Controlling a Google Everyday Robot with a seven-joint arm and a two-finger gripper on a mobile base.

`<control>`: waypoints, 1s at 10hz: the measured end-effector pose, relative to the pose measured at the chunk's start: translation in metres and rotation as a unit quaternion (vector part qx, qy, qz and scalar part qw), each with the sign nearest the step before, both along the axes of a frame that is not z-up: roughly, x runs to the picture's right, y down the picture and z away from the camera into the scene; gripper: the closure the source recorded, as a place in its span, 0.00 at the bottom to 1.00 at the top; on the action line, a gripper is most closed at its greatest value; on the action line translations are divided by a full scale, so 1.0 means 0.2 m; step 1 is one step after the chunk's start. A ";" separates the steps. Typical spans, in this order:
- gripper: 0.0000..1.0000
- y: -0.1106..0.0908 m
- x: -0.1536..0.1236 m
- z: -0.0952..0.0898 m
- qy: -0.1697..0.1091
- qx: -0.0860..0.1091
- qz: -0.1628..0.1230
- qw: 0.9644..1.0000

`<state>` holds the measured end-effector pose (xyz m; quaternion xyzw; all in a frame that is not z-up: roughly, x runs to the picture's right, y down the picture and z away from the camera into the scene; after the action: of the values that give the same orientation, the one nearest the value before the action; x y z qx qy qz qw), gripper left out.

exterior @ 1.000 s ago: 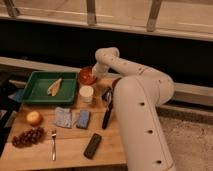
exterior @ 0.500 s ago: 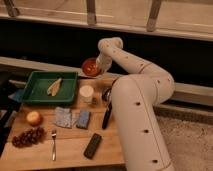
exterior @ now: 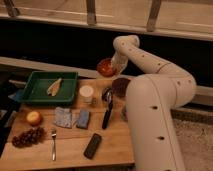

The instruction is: Stack bowls on top of each other

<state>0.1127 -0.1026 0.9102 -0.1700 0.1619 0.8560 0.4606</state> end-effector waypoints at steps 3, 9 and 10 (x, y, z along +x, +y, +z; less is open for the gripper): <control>1.00 0.17 0.26 -0.12 0.045 -0.038 0.030 0.998; 0.48 0.50 0.28 0.01 0.066 -0.093 0.093 0.989; 0.41 0.53 0.24 0.05 0.063 -0.096 0.102 0.988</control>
<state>0.1613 0.0029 0.9194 -0.1750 0.2539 0.8878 0.3416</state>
